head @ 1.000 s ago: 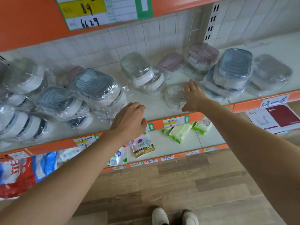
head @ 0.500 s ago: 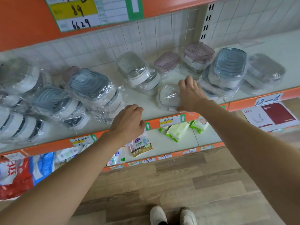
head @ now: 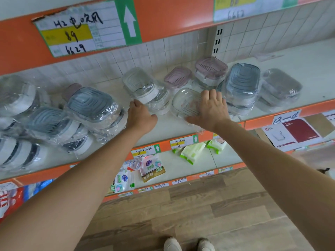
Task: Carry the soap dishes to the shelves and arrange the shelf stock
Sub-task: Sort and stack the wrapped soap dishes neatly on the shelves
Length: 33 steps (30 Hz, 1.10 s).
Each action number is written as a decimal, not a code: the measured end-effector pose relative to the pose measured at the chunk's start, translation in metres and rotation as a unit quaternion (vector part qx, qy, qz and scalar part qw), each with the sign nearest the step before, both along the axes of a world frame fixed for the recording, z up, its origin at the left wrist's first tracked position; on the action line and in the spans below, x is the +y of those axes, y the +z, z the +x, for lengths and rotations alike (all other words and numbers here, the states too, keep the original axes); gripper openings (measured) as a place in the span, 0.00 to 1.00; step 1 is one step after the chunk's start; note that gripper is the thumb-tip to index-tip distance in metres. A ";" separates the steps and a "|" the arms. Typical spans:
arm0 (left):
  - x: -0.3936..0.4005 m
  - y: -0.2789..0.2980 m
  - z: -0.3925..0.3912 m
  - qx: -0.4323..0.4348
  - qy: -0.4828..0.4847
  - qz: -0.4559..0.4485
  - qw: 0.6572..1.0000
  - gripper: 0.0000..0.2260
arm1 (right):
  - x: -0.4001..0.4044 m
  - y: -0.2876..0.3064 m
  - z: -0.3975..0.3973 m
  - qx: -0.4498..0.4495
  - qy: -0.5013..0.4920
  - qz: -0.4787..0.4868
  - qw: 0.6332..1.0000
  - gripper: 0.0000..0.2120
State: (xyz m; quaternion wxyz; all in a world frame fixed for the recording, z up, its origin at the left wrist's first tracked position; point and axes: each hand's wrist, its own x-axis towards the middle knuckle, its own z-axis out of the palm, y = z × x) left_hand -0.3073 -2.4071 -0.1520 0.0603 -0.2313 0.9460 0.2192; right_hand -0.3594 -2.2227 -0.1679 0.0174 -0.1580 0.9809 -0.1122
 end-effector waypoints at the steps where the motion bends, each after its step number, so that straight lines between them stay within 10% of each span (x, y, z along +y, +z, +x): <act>1: 0.000 -0.003 -0.003 0.010 -0.004 0.009 1.000 0.29 | 0.000 0.001 -0.002 0.000 -0.004 -0.003 1.000 0.40; 10: 0.007 -0.008 -0.005 0.044 -0.068 0.005 0.997 0.27 | -0.008 0.011 -0.008 -0.021 -0.056 -0.084 0.995 0.42; 17: -0.005 0.008 0.009 0.004 -0.172 -0.160 0.972 0.16 | -0.035 0.031 -0.018 -0.016 -0.066 -0.142 0.988 0.40; 33: -0.018 -0.041 0.015 0.142 -0.268 -0.302 0.904 0.12 | -0.140 0.034 -0.073 0.046 0.097 -0.100 0.989 0.41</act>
